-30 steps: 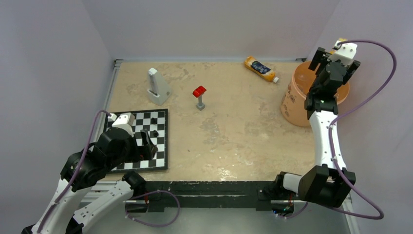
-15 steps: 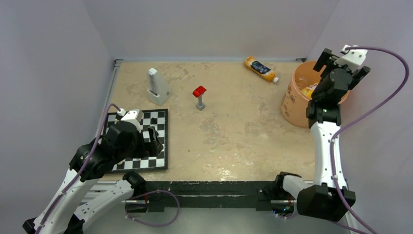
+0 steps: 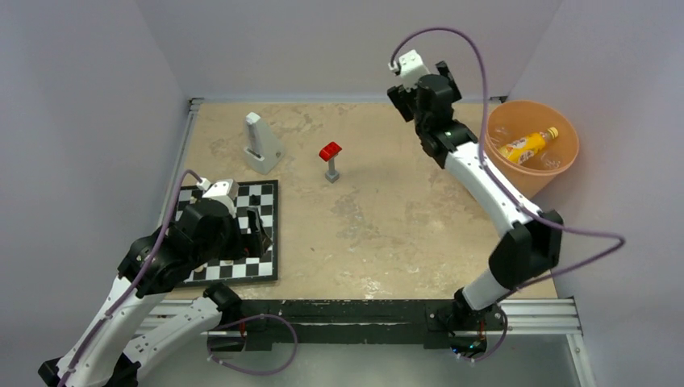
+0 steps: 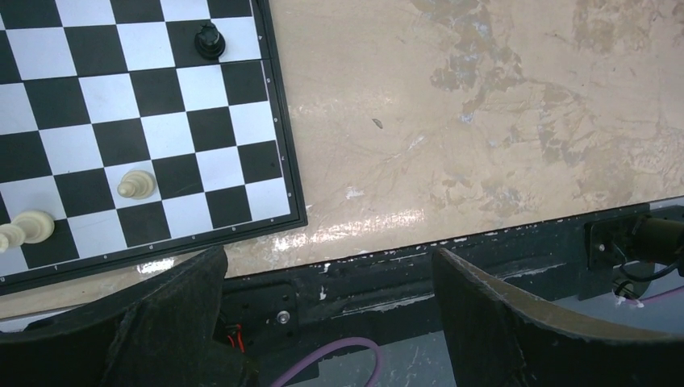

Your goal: Put the plastic bottles in the bin

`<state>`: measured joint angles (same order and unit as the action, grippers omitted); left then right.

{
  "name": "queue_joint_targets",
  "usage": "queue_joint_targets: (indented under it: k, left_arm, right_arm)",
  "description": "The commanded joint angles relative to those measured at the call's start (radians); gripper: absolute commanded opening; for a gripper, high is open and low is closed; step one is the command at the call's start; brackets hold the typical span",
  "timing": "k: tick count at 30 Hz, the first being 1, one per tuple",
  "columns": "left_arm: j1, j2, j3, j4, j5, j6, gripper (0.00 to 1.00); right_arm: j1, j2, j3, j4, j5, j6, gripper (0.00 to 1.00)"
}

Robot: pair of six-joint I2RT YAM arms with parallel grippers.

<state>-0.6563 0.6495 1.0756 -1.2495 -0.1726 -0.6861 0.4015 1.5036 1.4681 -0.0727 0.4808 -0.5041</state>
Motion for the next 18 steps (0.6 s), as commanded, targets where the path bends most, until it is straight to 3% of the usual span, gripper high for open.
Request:
queue_joint_targets:
  k: [1,6,12,18]
  left_arm:
    - [-0.004,-0.006,-0.005,0.011,-0.006,0.019,1.00]
    - [-0.004,0.028,-0.014,0.049,0.015,-0.002,1.00]
    - [-0.004,-0.011,-0.108,0.212,0.024,-0.009,1.00]
    - [-0.003,0.019,-0.088,0.248,-0.004,0.013,1.00]
  right_arm:
    - [-0.011,0.159,0.104,-0.126,0.091,-0.016,0.98]
    - [-0.017,0.347,0.173,-0.132,0.145,-0.055,0.99]
    - [-0.084,0.523,0.288,-0.178,0.094,-0.046,0.99]
    - [-0.140,0.685,0.389,-0.162,0.104,-0.114,0.99]
